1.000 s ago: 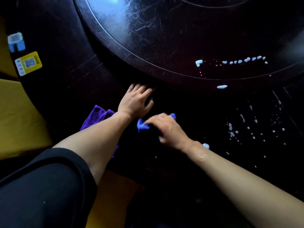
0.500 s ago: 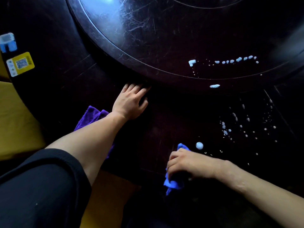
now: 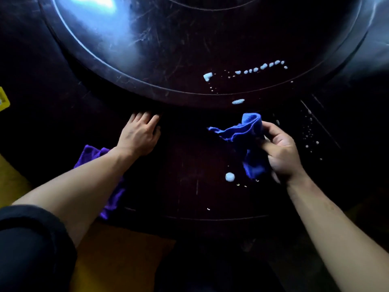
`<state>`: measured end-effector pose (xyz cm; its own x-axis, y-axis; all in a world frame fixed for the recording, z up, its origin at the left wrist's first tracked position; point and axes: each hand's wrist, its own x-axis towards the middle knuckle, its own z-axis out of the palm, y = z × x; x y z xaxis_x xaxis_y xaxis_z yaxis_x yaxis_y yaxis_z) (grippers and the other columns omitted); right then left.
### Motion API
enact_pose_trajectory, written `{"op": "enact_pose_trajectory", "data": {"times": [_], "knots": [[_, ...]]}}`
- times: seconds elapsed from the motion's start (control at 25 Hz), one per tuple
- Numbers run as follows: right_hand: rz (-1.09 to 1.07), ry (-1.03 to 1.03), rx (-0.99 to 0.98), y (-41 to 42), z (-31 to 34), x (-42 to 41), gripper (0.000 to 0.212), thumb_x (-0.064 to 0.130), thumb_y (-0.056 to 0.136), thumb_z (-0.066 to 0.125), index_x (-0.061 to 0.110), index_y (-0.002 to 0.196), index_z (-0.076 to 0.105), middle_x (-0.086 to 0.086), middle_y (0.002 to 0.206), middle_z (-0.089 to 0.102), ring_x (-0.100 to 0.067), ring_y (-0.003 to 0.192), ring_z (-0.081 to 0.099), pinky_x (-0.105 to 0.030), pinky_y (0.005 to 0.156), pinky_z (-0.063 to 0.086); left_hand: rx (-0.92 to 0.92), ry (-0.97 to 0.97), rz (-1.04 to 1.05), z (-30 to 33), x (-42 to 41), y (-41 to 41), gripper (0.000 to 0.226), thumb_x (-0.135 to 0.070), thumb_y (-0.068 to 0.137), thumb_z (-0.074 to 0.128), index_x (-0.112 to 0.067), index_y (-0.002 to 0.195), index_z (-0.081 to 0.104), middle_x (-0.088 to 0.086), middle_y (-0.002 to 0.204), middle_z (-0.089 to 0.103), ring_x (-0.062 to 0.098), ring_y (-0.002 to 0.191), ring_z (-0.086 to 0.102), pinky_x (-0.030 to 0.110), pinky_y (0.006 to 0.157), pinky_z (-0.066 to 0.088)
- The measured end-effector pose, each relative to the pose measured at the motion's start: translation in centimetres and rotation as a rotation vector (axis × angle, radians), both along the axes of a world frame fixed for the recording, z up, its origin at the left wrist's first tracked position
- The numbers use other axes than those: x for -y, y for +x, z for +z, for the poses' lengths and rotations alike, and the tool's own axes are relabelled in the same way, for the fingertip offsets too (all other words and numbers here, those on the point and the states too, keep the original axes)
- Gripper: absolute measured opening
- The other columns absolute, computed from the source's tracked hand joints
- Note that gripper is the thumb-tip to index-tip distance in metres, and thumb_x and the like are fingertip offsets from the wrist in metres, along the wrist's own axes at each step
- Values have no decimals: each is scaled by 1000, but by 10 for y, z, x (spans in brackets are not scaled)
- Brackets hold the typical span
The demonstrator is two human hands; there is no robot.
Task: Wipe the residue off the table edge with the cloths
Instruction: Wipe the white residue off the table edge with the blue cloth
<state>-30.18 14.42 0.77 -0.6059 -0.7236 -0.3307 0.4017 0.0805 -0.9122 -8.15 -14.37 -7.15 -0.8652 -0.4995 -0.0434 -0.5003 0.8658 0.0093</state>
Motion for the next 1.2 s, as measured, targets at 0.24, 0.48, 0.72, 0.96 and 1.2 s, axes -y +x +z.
{"op": "enact_pose_trajectory", "data": {"times": [0.24,0.48,0.72,0.96,1.2], "knots": [[-248,78,-35,-9,-15,-19,32,-2,91,55,17,114,67,1,97,76,-14,90,71,-24,77,56,77,-48,74,23,-25,-27,28,-20,91,36,-1,93,57,26,88,60,43,86,56,52,83,45],[-368,200,-146,-62,-28,-58,28,23,82,63,29,109,70,0,103,77,-18,97,73,-37,88,58,-156,72,-57,5,-107,-71,43,-26,96,42,0,125,59,21,121,65,41,109,61,50,99,47],[-625,315,-444,-177,-38,-94,39,28,80,60,15,116,69,1,104,74,-10,93,69,-33,89,57,-144,156,185,-11,-136,-103,49,-28,96,36,-5,135,51,22,127,62,41,117,57,51,106,41],[-571,533,-650,-256,-60,-72,41,19,88,48,9,127,60,-10,123,66,-21,111,61,-25,96,44,-219,130,199,-14,-134,-101,52,-31,94,34,-6,135,53,21,120,64,41,108,59,47,100,42],[-267,819,-1168,-251,-83,-56,42,28,91,57,-1,121,56,-22,121,53,-39,106,55,-36,92,43,-239,148,243,-15,-135,-101,50,-29,92,40,-8,135,54,20,118,65,40,105,58,47,100,43]]}}
